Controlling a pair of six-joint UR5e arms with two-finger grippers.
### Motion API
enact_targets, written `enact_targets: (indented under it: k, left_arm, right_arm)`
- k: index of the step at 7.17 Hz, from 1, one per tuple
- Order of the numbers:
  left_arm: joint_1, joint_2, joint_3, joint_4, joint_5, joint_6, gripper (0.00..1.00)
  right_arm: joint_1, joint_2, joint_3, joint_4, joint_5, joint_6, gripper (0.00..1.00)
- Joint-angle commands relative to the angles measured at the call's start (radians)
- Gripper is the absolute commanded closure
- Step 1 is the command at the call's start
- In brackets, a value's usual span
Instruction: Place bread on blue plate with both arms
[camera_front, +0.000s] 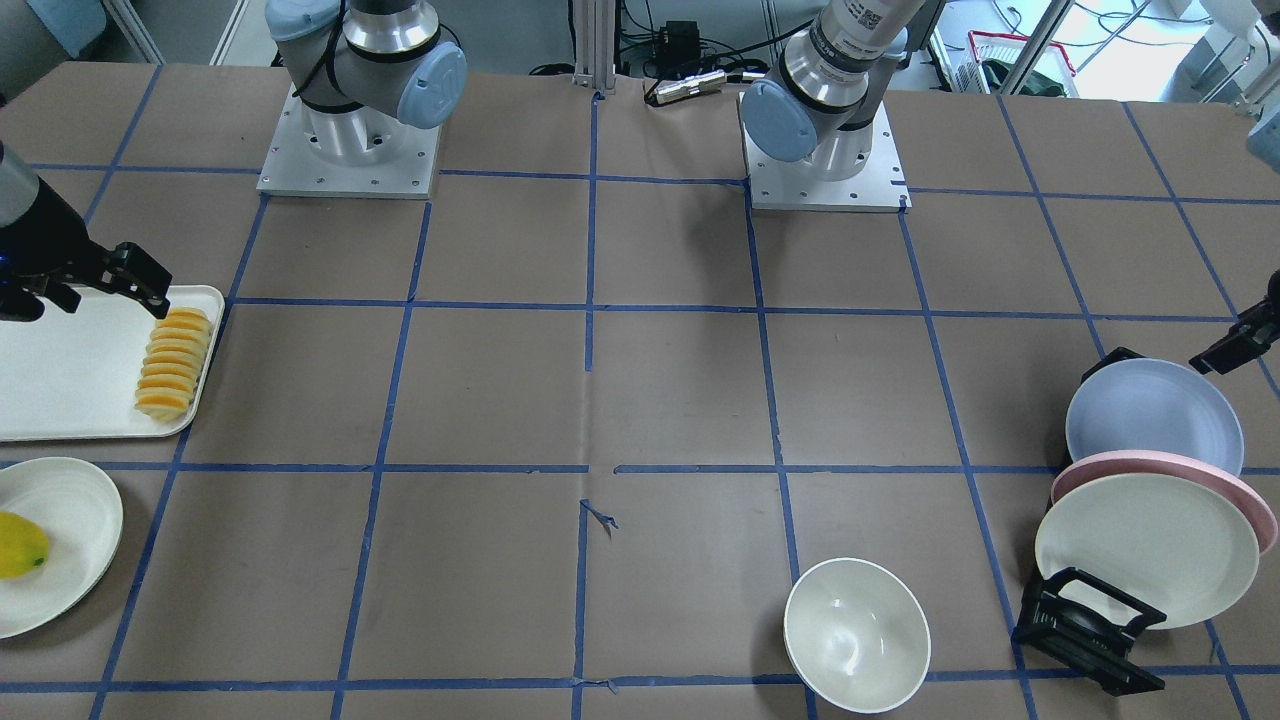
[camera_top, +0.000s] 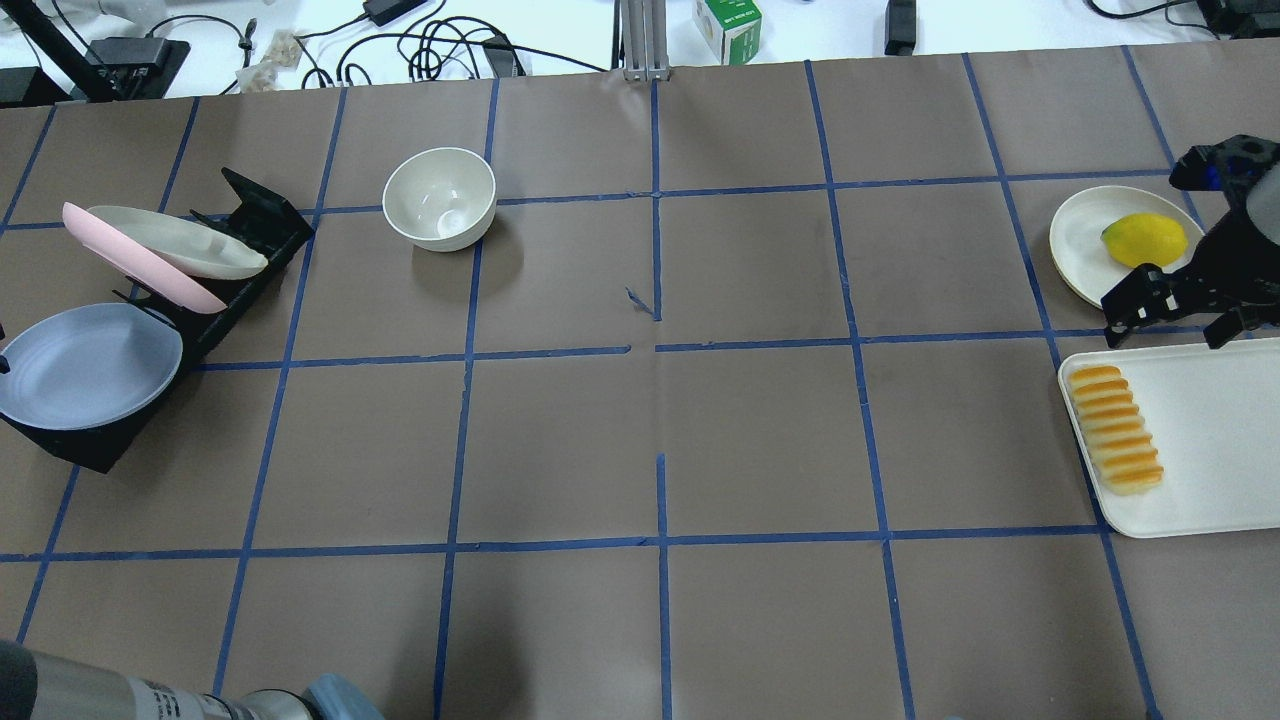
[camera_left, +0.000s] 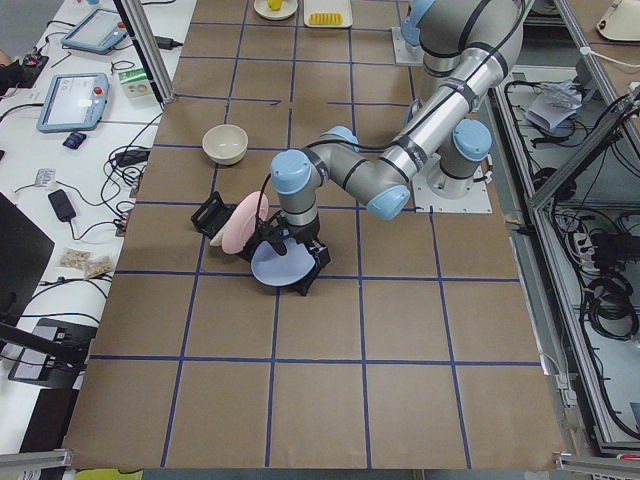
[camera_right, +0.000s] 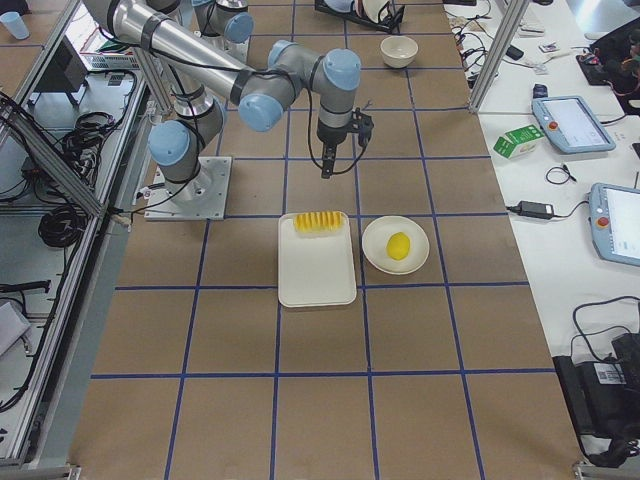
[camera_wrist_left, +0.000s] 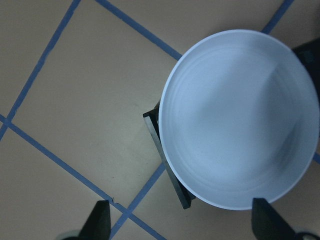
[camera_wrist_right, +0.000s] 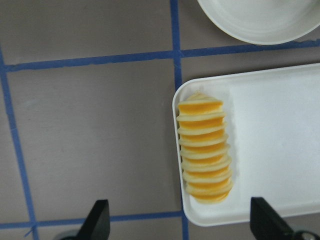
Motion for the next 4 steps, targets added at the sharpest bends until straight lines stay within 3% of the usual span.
enact_targets:
  k: [1, 3, 4]
  left_arm:
    - [0.0, -0.056, 0.009, 0.046, 0.011, 0.002, 0.05]
    - [0.0, -0.085, 0.012, 0.048, 0.01, -0.001, 0.12]
    - [0.002, -0.092, 0.009, 0.046, 0.008, -0.001, 0.21]
  right_arm:
    - [-0.048, 0.12, 0.068, -0.208, -0.002, -0.087, 0.0]
    - [-0.048, 0.196, 0.074, -0.231, 0.001, -0.09, 0.0]
    - [-0.048, 0.222, 0.074, -0.233, -0.003, -0.086, 0.0]
